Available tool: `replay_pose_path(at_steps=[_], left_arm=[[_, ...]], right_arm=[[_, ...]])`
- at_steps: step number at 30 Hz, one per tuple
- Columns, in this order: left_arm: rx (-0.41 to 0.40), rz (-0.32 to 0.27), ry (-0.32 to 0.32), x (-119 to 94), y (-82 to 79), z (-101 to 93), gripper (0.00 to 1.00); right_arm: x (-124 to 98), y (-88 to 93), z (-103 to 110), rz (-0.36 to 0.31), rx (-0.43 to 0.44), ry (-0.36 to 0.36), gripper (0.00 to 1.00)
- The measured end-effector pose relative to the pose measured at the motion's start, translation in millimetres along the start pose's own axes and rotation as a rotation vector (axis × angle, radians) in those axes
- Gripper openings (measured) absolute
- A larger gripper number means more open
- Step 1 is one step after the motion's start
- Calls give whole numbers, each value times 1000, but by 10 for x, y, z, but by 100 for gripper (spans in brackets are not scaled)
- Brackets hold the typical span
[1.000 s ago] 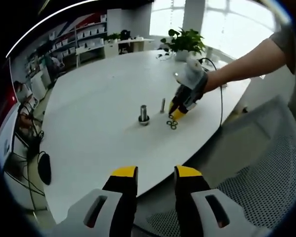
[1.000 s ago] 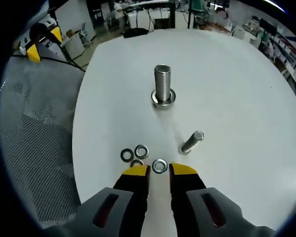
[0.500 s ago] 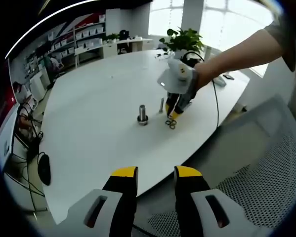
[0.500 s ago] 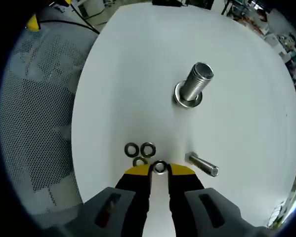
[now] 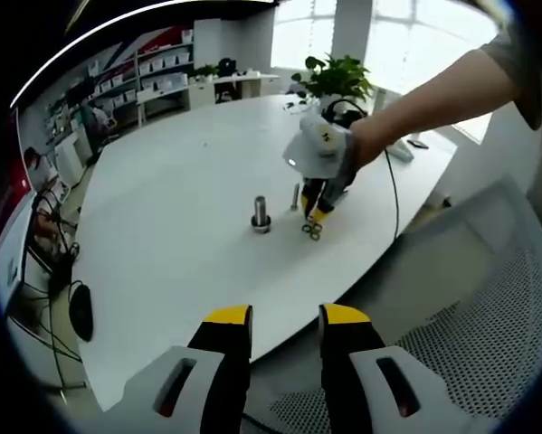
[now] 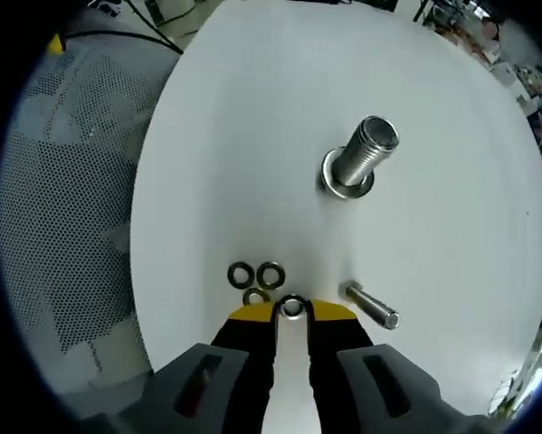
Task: Place the washer onto the threaded stud by aligning its center hole with the stud, sliding it down to the base, and recovering from edge contact or off-axis alignment until the washer reaches the visible bottom stop.
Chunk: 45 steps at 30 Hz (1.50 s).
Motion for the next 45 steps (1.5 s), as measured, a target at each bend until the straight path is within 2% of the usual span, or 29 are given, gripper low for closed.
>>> replay_pose_path(at_steps=[6,14,20,33,35,39,45], left_arm=[[0,-7,1,-3,-6,5,27],[6,-6,12,2,-10,-5,27],[-5,-9,-4,1,-6,10,27],[-2,-7,-7,-3,-7,18,27],[2,-10,-13,-6,-12,22,27],[7,-11,-11,-6,-10,17,27],[9,-22,-4,-11,-15,13,27]], right_arm=[[-13,56,-11,-57,20,-2,14],[-14,96,37,-92,72,51,13],[-31,157,56,-146,127,78,13],[-47,211,89,-186,213,105,13],[-71,198,75,-198,211,110,13],[-139,210,20,-226,292,119,13],[-258,218,9,-259,313,140,13]])
Point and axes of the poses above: the point that each gripper's makers call its tool centre point, and the gripper's own axes: x roughly forward along the fingers, z roughly to its left, y roughly out of its underside, the point moved 10 cm from there along -x, roughly backward along the fingers, and after that the axes turned 8 degrees about -z, right-handed, at the moved point
